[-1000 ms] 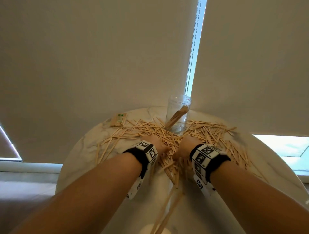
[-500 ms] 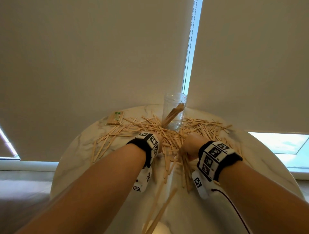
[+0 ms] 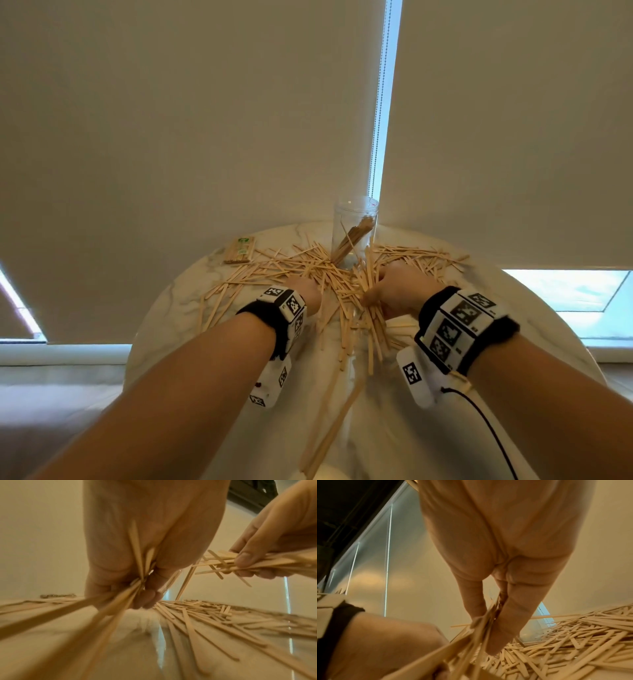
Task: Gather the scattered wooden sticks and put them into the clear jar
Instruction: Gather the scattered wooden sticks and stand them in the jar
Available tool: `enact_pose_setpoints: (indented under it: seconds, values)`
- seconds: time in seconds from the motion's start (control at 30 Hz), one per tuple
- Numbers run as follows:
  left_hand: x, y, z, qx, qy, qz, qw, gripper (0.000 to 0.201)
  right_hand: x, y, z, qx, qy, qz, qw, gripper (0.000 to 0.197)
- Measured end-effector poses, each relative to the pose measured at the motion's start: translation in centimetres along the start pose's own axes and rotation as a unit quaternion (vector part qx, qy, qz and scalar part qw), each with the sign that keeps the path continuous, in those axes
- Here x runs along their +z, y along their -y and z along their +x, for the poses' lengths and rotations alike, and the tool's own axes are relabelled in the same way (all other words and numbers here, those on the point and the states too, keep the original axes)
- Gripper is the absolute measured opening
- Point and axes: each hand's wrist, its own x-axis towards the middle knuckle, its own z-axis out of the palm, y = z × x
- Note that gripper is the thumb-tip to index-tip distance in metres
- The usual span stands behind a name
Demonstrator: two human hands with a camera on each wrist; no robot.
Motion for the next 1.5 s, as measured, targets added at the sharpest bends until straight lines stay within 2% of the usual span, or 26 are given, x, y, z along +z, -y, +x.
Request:
enact_pose_setpoints:
  seconds: [0.1, 0.2, 0.3, 0.37, 0.43, 0.5, 0.6, 0.73, 0.83, 0.93, 1.03, 1.13, 1.23, 1.3, 1.33, 1.43, 1.5]
  values:
    - [-0.6, 0.1, -0.9, -0.014, -0.006, -0.135, 0.991, 0.039, 0.2, 0.2, -0.8, -0.032, 0.001, 0.040, 0.999, 0.016]
    - [-0.8, 0.2, -1.8, -0.024, -0.023, -0.261, 0.965, 0.061, 0.5, 0.4, -1.5, -0.072, -0.005, 0.054, 0.996, 0.014]
    - [-1.0, -0.5, -2.9, 0.020, -0.047, -0.368, 0.929, 0.086, 0.9, 0.7, -2.1, -0.117, -0.022, 0.063, 0.991, 0.009]
    - [-1.2, -1.2, -3.9, 0.063, -0.030, -0.419, 0.905, 0.093, 1.2, 1.1, -2.5, -0.141, -0.034, 0.063, 0.987, 0.007]
    - [-1.1, -1.8, -4.7, 0.119, 0.006, -0.443, 0.889, 0.089, 1.6, 1.5, -2.8, -0.155, -0.030, 0.052, 0.986, 0.008]
    - [-0.9, -2.2, -4.9, 0.149, 0.027, -0.465, 0.872, 0.076, 2.1, 1.9, -2.8, -0.170, -0.033, 0.032, 0.984, 0.012]
    - [-0.9, -2.1, -4.7, 0.129, 0.039, -0.512, 0.848, 0.066, 2.8, 2.0, -2.6, -0.188, -0.047, 0.026, 0.981, 0.018]
    - [-0.7, -1.6, -4.3, 0.108, 0.059, -0.496, 0.859, 0.071, 3.3, 1.6, -2.5, -0.212, -0.061, 0.048, 0.974, 0.018]
    - [-0.4, -1.2, -4.0, 0.122, -0.031, -0.452, 0.883, 0.041, 3.7, 1.6, -2.7, -0.223, -0.097, 0.052, 0.969, 0.011]
    - [-0.3, -0.9, -3.5, 0.113, -0.113, -0.423, 0.892, 0.029, 4.0, 2.0, -2.6, -0.211, -0.151, 0.006, 0.966, 0.023]
    - [-0.7, -0.6, -3.1, 0.113, -0.148, -0.462, 0.867, 0.019, 3.7, 2.4, -2.8, -0.214, -0.127, -0.028, 0.968, 0.018]
    - [-1.4, -0.3, -2.7, 0.112, -0.162, -0.501, 0.843, 0.023, 3.5, 2.2, -2.9, -0.206, -0.090, 0.008, 0.974, 0.017]
    - [-1.8, -0.3, -2.6, 0.134, -0.157, -0.511, 0.835, 0.026, 3.5, 1.9, -2.9, -0.203, -0.083, 0.026, 0.975, 0.009]
    - [-2.0, -0.3, -2.7, 0.149, -0.141, -0.538, 0.817, 0.024, 3.4, 1.7, -2.9, -0.199, -0.100, -0.007, 0.975, 0.004]
    - [-2.0, -0.3, -2.8, 0.158, -0.132, -0.554, 0.806, 0.024, 3.2, 1.6, -2.9, -0.188, -0.096, -0.038, 0.977, 0.009]
    - [-2.1, -0.3, -2.9, 0.169, -0.128, -0.573, 0.791, 0.023, 2.7, 1.5, -3.5, -0.130, 0.011, -0.104, 0.986, 0.026]
    - [-2.1, -0.1, -2.8, 0.170, -0.133, -0.575, 0.789, 0.021, 2.4, 1.3, -3.7, -0.120, 0.050, -0.135, 0.982, 0.028]
